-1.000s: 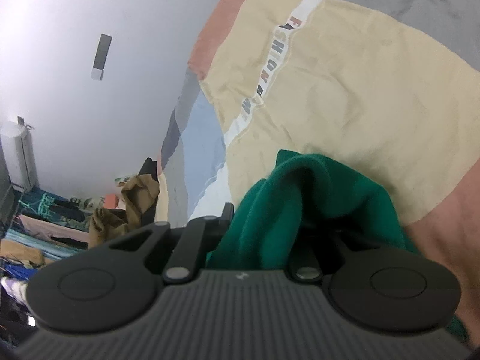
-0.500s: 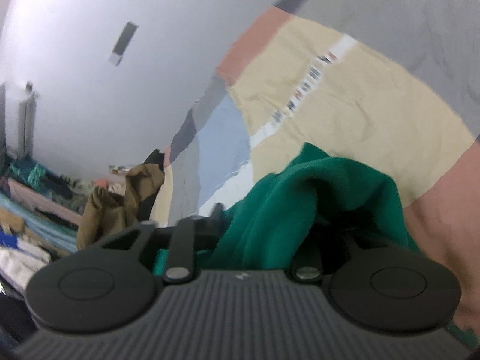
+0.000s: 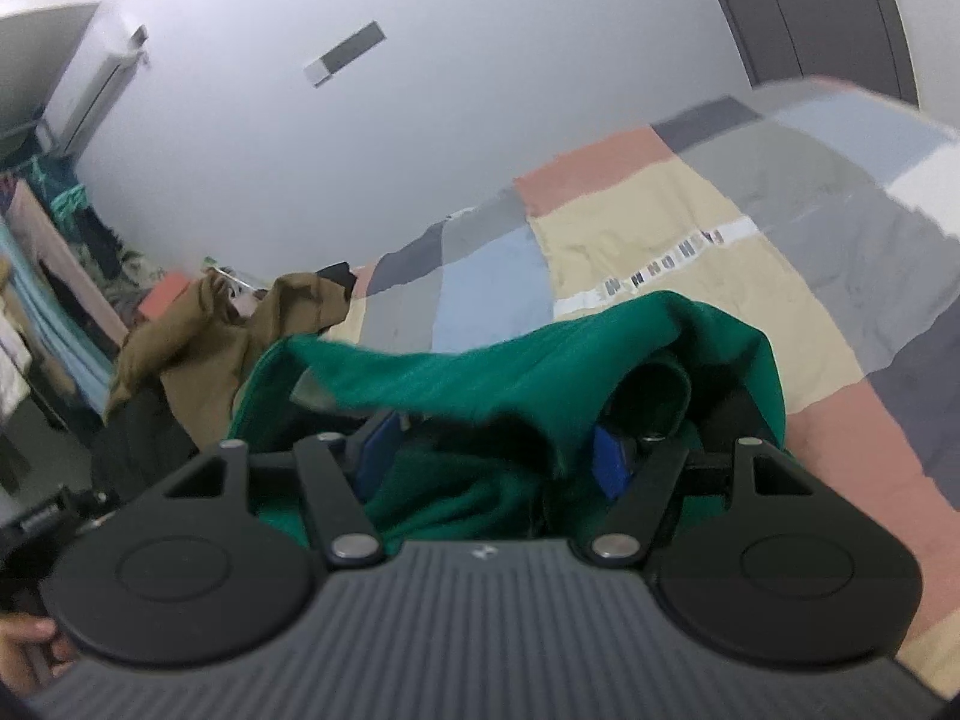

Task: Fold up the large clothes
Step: 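Open both grippers and release the folded hoodie onto the bed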

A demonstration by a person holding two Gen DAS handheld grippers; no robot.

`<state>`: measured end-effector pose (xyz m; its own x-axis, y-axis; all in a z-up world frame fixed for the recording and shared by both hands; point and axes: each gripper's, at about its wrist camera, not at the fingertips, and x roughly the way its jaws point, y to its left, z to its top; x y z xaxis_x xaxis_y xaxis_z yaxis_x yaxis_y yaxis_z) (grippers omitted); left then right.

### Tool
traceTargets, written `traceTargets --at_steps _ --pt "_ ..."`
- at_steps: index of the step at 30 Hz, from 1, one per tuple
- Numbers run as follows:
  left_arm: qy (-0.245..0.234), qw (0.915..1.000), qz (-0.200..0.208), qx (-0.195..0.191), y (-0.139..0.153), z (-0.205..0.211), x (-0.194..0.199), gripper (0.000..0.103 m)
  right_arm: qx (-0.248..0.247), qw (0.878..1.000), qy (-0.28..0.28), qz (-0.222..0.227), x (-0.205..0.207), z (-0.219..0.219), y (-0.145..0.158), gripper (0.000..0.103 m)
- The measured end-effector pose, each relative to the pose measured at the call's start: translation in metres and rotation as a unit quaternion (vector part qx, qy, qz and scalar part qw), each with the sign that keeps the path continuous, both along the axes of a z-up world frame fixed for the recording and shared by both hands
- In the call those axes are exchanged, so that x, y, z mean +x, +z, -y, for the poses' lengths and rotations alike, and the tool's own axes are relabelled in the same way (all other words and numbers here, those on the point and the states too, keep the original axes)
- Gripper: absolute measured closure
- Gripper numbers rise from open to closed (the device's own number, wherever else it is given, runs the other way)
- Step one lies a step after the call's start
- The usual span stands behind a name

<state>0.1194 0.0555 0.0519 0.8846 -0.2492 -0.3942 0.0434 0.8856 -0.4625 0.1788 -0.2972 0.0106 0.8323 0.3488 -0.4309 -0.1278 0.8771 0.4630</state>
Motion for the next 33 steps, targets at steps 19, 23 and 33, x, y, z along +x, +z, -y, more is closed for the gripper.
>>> traceTargets --at_steps 19,23,33 --pt "-0.057 0.9929 -0.068 0.079 -0.054 0.052 0.03 0.036 -0.134 0.989 0.066 -0.001 0.014 -0.095 -0.033 0.039" --pt "-0.051 0.9947 -0.066 0.061 -0.054 0.046 0.032 0.036 -0.135 0.989 0.052 -0.021 0.051 -0.104 -0.034 0.038" --pt "-0.049 0.997 -0.056 0.019 -0.06 0.025 0.039 0.036 -0.159 0.98 -0.005 -0.117 0.167 -0.12 -0.042 0.044"
